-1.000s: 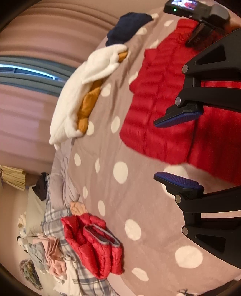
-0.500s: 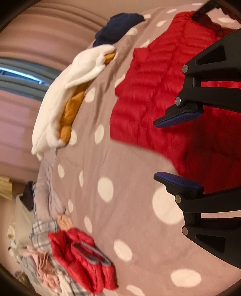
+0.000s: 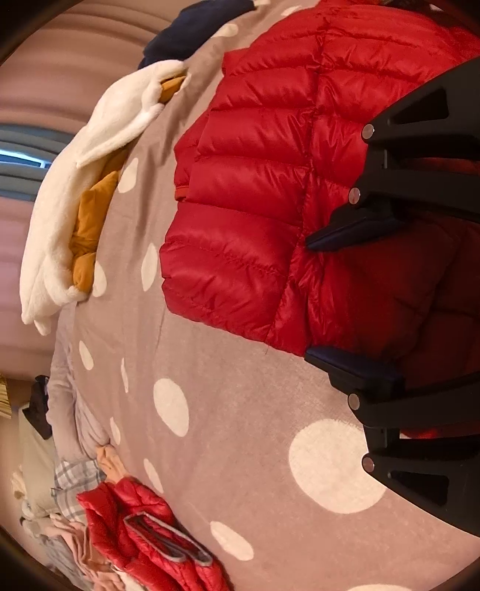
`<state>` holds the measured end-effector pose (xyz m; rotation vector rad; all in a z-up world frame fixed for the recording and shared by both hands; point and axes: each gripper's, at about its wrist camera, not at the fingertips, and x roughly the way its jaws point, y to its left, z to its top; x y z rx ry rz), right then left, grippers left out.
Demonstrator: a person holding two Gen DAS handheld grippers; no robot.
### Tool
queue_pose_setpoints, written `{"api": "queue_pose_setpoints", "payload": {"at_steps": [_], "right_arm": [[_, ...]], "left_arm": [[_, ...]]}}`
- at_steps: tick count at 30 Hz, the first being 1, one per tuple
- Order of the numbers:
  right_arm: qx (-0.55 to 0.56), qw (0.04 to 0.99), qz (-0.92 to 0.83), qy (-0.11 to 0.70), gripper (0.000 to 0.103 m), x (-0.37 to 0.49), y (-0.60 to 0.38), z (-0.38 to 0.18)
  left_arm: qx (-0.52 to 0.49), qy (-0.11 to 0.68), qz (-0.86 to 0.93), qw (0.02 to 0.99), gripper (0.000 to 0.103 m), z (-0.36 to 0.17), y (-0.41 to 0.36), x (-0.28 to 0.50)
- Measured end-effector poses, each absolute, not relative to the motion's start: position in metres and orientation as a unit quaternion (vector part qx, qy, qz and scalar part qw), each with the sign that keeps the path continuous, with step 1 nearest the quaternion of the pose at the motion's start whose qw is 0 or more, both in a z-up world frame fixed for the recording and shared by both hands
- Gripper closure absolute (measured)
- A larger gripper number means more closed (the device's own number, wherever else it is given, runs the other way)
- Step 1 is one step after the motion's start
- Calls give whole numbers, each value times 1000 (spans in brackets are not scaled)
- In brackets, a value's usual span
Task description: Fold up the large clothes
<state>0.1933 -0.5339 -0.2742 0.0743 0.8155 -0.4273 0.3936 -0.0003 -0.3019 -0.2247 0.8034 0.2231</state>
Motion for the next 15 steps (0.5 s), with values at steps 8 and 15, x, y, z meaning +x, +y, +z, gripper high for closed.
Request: {"api": "queue_pose_setpoints", "payload": {"at_steps": [8,15], "right_arm": [[35,895,-209,392,56,189,-535,-274],[29,894,-212,393,54,191,-532,-275]], "left_arm": [[-107,393,108,907,49,-302,-1,396],[-100,397,113,905,48,-303,-3,397]]}}
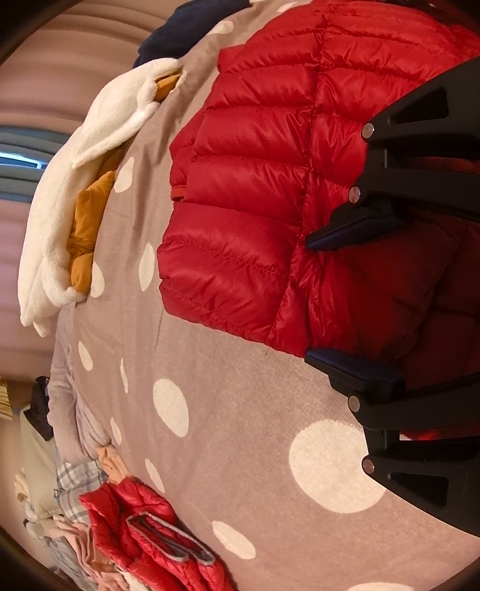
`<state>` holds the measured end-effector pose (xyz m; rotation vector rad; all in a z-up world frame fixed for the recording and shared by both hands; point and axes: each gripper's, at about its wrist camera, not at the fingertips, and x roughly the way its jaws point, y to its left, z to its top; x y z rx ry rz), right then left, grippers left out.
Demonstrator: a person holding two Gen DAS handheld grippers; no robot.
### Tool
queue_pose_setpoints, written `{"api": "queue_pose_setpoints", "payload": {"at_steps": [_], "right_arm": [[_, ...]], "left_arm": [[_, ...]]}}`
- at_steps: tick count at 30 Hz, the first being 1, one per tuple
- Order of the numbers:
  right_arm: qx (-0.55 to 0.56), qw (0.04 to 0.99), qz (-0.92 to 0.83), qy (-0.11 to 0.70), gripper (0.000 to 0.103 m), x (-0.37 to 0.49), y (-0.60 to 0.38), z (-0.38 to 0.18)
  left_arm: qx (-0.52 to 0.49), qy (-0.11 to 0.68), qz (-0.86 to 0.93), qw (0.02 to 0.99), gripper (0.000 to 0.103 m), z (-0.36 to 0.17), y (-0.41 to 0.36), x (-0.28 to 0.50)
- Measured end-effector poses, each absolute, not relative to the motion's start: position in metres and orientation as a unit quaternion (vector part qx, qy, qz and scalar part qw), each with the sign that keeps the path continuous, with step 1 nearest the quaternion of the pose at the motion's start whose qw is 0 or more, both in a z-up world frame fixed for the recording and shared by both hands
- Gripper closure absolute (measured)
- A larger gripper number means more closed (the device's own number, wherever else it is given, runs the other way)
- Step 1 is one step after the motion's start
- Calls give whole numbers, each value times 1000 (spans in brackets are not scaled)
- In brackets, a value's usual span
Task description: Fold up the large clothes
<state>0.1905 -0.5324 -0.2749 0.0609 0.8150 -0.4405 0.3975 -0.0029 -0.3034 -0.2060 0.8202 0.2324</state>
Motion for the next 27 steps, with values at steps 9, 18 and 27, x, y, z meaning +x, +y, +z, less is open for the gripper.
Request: {"api": "queue_pose_setpoints", "payload": {"at_steps": [9,18,27], "right_arm": [[18,886,-213,412,53,189,-530,-266],[154,914,-155,342,23,68,-553,-199],[165,907,-173,346,23,-43,-573,-201]], "left_arm": [[-84,415,109,899,48,-281,3,382],[-108,315,101,938,44,-211,43,254],[-242,350,95,900,29,-242,96,163]]}}
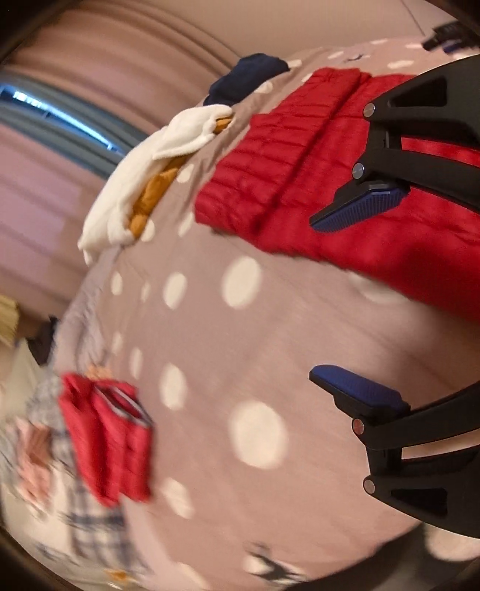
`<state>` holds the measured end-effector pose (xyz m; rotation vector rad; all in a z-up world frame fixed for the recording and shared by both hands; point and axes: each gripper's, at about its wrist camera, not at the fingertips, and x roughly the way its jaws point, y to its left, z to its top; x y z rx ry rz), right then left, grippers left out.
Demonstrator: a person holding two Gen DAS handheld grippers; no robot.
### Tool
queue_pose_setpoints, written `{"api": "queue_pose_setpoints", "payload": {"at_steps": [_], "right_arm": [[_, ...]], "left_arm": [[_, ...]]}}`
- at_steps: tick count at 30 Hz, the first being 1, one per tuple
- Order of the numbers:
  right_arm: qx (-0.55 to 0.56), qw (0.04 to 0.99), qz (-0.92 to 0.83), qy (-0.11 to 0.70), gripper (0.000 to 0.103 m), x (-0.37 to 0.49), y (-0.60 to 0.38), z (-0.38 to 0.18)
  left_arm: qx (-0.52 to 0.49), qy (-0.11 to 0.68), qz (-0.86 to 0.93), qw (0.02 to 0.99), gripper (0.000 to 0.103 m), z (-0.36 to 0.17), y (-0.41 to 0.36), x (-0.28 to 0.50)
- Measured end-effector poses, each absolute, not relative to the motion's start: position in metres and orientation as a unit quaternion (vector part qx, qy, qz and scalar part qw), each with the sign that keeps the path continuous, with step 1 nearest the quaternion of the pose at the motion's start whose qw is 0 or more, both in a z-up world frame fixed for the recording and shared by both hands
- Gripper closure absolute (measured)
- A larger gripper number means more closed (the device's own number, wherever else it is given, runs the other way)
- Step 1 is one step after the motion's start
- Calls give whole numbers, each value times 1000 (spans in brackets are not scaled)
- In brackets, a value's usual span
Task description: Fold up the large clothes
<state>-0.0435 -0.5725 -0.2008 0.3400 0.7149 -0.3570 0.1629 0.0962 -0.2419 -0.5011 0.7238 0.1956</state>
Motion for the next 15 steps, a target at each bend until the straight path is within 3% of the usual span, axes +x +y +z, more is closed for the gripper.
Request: {"api": "queue_pose_setpoints", "payload": {"at_steps": [7,10,15], "right_arm": [[267,876,-166,366,21,-118,-580,-243],[287,871,-155,367,21,-135,-565,-256],[373,854,-76,353,21,-146,-531,-262]], "left_arm": [[-321,398,39,858,29,-293,90,105],[-313,383,15,869,29,-291,73,89],[-413,384,-92,821,29,-299,51,87]]}}
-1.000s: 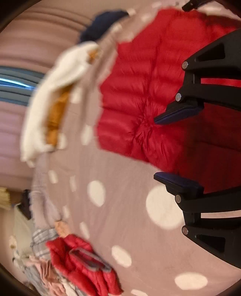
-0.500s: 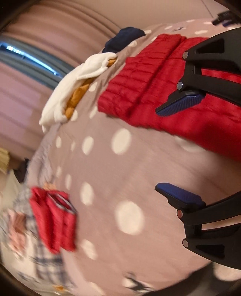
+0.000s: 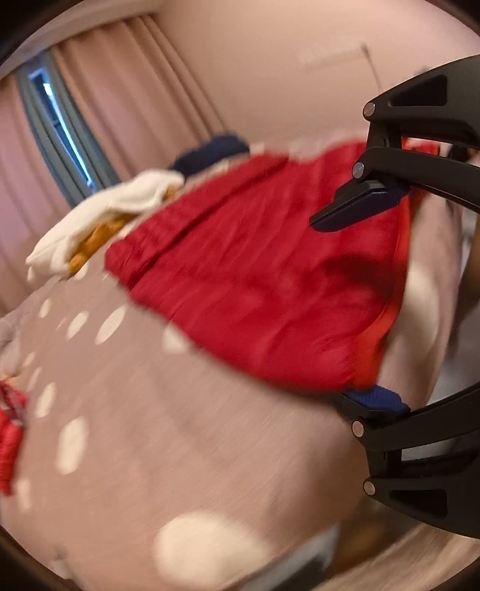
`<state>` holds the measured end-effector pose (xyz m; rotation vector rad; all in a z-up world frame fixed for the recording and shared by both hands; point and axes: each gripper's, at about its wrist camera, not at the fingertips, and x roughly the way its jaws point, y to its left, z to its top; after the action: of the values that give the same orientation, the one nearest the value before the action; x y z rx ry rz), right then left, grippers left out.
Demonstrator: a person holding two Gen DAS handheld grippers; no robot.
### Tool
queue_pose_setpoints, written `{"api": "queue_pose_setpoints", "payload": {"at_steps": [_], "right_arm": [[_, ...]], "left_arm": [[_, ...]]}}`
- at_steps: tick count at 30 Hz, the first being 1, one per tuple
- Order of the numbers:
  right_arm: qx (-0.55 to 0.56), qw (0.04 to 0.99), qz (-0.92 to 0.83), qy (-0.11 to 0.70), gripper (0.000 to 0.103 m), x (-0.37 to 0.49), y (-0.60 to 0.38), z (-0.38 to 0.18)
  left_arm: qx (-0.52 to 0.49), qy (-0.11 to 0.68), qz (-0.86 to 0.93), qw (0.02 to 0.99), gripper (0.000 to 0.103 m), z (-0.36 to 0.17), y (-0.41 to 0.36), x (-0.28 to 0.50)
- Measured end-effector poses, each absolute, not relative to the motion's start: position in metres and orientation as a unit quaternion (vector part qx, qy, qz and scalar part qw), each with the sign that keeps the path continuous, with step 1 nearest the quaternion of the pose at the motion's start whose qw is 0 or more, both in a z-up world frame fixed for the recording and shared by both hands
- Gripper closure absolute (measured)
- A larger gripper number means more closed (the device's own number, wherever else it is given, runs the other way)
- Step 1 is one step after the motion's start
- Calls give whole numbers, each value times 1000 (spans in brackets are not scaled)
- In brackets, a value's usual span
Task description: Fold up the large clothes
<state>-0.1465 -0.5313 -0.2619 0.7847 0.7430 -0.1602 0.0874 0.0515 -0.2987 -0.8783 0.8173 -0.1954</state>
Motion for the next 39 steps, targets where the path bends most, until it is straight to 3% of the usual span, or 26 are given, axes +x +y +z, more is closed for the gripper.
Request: {"api": "queue_pose_setpoints", "payload": {"at_steps": [8,11,13,15,18,20,34,39], "right_arm": [[410,844,-17,345,22,-122,-496,-262],[433,835,-13,339,26,-111,-499,-267],[424,838,-15,345,33,-105,-497,-271],[399,848,-24,349,51,-104,-498,-276],[349,873,-55,337,76,-103,-496,-284],[313,887,-65,334,80,-100,-494,-285],[229,903,-92,351,82,-81,-486,-282],[216,899,-104,367,89,-80,-479,-269]], "left_arm": [[-462,374,-155,789,29,-295,30,127],[-459,393,-170,779,31,-305,18,143],[-426,400,-150,797,43,-311,10,145],[-384,395,-113,827,69,-312,3,147],[-373,379,-90,842,76,-315,0,148],[-360,371,-76,853,77,-317,0,144],[-256,380,1,889,79,-302,-14,142],[-220,379,6,899,83,-283,-15,140]]}}
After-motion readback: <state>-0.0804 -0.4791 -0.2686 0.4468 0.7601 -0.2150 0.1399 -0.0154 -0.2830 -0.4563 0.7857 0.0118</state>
